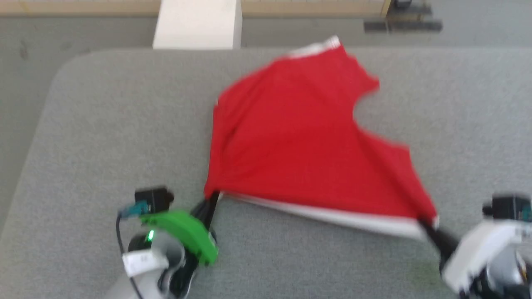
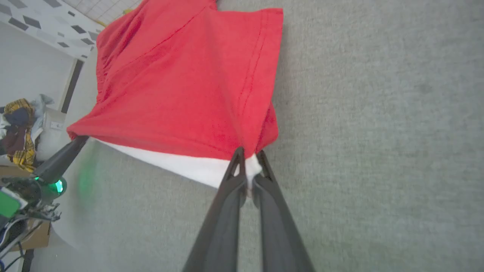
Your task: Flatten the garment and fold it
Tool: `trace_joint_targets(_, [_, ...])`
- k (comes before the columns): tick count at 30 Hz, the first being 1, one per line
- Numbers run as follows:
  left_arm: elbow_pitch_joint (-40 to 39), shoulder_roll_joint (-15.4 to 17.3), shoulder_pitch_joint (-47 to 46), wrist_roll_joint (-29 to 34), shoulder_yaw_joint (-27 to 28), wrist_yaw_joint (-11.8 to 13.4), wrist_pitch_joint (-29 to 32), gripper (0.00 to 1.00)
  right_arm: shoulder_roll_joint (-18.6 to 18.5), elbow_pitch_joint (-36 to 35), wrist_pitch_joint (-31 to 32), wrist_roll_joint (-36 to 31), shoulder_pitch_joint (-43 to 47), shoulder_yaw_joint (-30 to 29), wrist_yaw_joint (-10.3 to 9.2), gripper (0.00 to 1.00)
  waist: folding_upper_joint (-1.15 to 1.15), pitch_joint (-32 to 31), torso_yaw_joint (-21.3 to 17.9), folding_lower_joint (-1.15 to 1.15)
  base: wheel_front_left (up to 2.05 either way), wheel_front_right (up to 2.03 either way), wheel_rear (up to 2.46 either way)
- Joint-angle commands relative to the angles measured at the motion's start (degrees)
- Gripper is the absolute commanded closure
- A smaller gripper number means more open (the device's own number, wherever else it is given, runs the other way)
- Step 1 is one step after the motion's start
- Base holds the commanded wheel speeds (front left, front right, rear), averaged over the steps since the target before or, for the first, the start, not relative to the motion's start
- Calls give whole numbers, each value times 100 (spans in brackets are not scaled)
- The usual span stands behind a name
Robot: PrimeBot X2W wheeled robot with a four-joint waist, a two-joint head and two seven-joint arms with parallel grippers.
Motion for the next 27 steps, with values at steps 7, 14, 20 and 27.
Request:
trace_joint_targets(7, [-1011, 408, 1240, -350, -11, 626, 479, 100, 225, -1036, 1405, 193, 1422, -323, -8, 100, 59, -821, -31, 1, 0, 0, 0])
trace_joint_targets(14, [-2287, 898, 2263, -666, 67, 1363, 987, 100, 400, -1902, 2580, 385, 2096, -637, -8, 100, 59, -819, -50, 1, 0, 0, 0])
trace_joint_targets(20, [-2901, 898, 2180, -875, 349, 1436, 941, 100, 466, -1952, 2345, 121, 1215, -876, -8, 100, 59, -633, -60, 1, 0, 0, 0])
trace_joint_targets(27, [-2693, 652, 1212, -909, 573, 1223, 889, 100, 496, -896, 1632, -508, -686, -810, -8, 100, 59, -77, -49, 1, 0, 0, 0])
